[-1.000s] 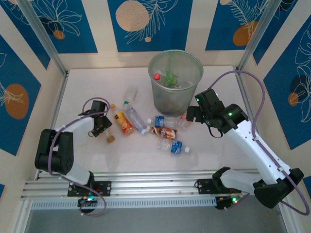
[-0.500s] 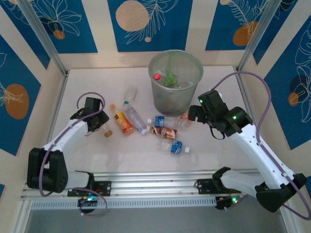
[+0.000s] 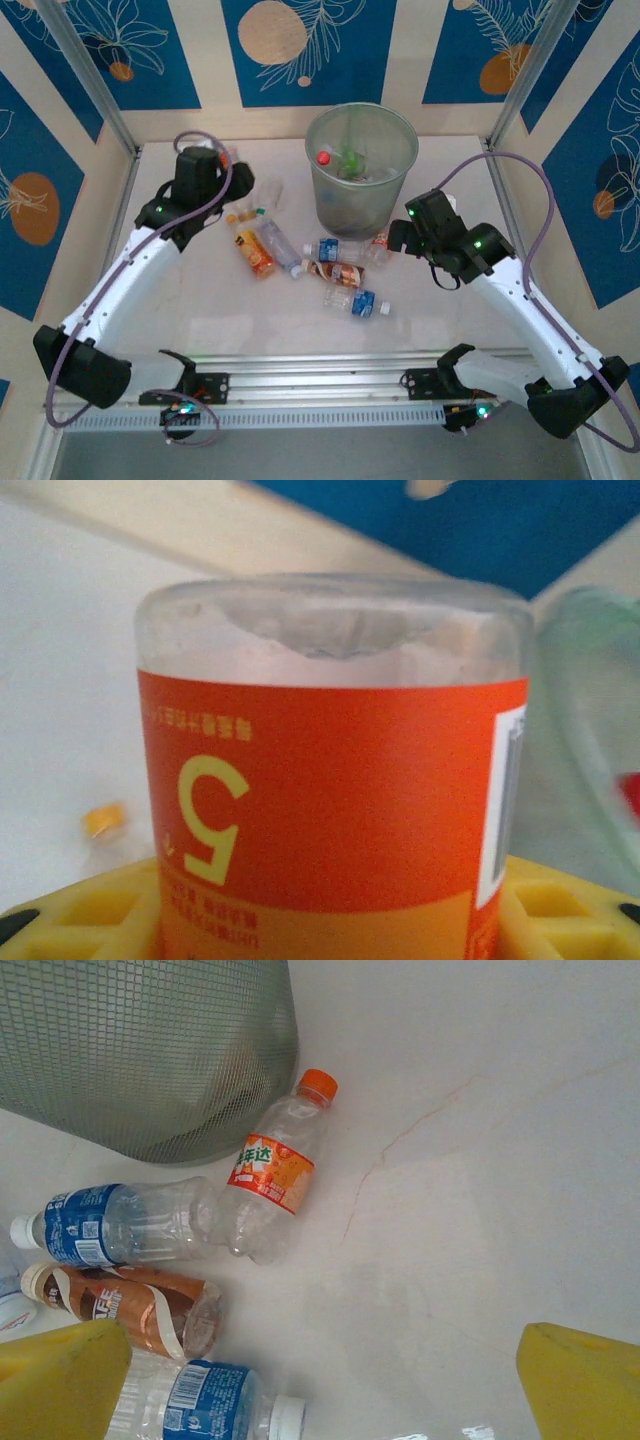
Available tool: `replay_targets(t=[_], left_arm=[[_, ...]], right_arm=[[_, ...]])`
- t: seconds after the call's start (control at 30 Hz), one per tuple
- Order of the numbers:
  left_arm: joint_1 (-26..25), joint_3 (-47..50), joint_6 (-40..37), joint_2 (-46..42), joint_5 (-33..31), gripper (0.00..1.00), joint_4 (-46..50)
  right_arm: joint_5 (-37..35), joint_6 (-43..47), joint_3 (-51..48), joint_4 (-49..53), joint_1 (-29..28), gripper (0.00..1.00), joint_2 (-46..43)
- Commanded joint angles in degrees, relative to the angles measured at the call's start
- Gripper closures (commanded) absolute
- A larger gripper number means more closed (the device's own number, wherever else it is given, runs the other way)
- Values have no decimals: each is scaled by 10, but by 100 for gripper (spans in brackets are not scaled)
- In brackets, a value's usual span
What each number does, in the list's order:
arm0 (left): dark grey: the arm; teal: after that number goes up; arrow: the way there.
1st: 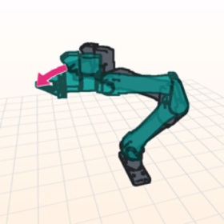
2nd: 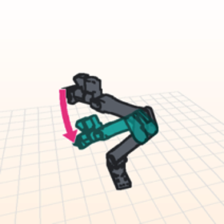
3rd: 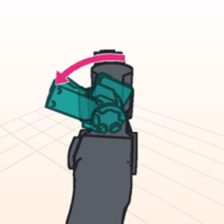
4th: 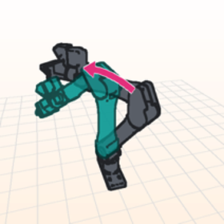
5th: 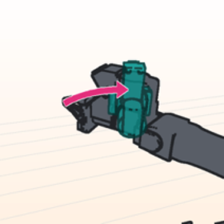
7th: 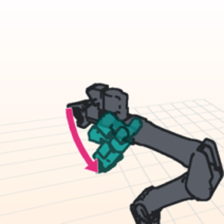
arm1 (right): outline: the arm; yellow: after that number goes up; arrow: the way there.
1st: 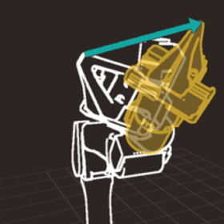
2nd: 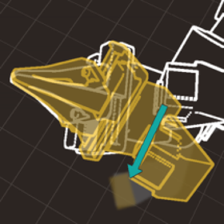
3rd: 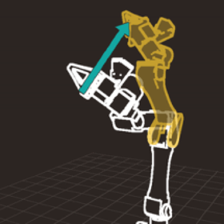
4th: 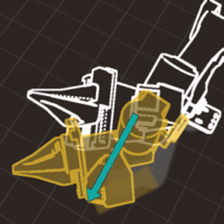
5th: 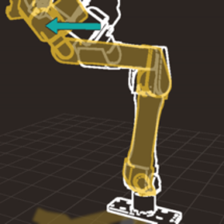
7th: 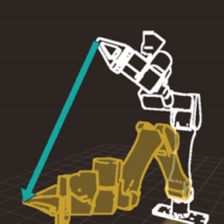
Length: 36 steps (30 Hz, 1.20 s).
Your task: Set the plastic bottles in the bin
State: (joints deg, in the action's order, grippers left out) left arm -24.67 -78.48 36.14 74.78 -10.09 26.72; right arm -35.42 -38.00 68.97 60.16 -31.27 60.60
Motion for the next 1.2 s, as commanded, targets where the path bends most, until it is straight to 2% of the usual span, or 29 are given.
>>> replay_targets(t=[0.0, 0.2, 0.37, 0.53, 0.73, 1.03, 1.17], left_arm=[[-30, -92, -77, 44, 5, 52, -45], [-69, -230, -162, 136, 41, 53, -135], [-77, -333, -197, 228, 79, 53, -174], [-85, -375, -227, 292, 115, 53, -257], [-104, -459, -244, 364, 153, 53, -261], [-141, -475, -287, 412, 193, 53, -240], [-150, -438, -300, 404, 198, 52, -251]], right_arm=[[-12, -18, -11, -7, 4, 1, -14], [-8, -23, -21, -18, 4, 1, -27], [2, -28, -26, -32, 4, 1, -34], [9, -31, -27, -39, 2, 1, -36], [5, -37, -29, -36, 1, 1, -36], [-4, -44, -33, -30, 1, 1, -38], [-8, -44, -37, -31, 2, 1, -42]])
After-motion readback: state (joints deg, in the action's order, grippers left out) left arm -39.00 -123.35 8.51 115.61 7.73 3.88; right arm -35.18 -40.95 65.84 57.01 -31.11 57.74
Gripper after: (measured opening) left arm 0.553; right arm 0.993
